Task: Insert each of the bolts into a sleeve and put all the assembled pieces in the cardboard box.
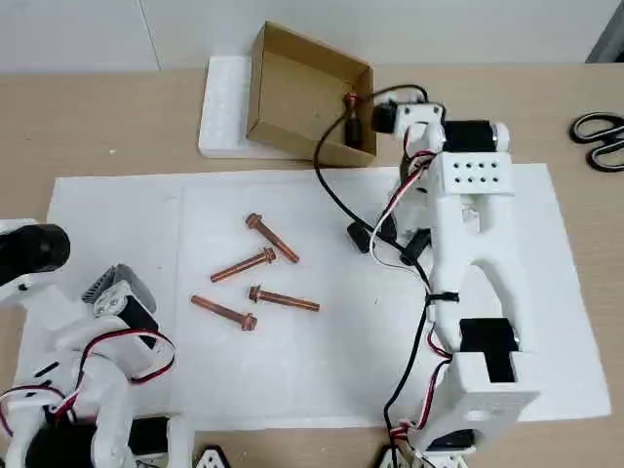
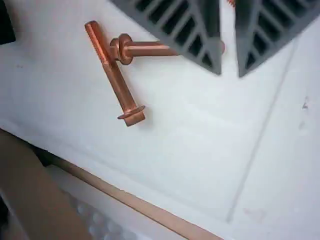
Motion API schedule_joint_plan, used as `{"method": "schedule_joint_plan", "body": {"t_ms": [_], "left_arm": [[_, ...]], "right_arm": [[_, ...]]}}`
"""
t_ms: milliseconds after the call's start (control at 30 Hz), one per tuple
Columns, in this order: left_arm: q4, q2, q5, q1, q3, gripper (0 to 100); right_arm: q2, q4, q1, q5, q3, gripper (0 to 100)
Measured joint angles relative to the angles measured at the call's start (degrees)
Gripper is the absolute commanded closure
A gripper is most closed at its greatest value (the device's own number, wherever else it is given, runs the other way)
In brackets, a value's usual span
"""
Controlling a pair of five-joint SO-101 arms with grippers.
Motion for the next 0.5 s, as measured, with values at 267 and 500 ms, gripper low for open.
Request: {"method": "schedule_joint_plan", "body": {"t_ms": [267,500], "left_arm": [[0.00,0.00,0.00,0.00,0.00,99],[2.11,0.00,0.00,0.00,0.00,99]], "right_arm": [[0.00,-3.60,-0.97,0.26,3.16,88.1],[3.52,-5.71,-5.89,2.90,3.16,82.9]]}}
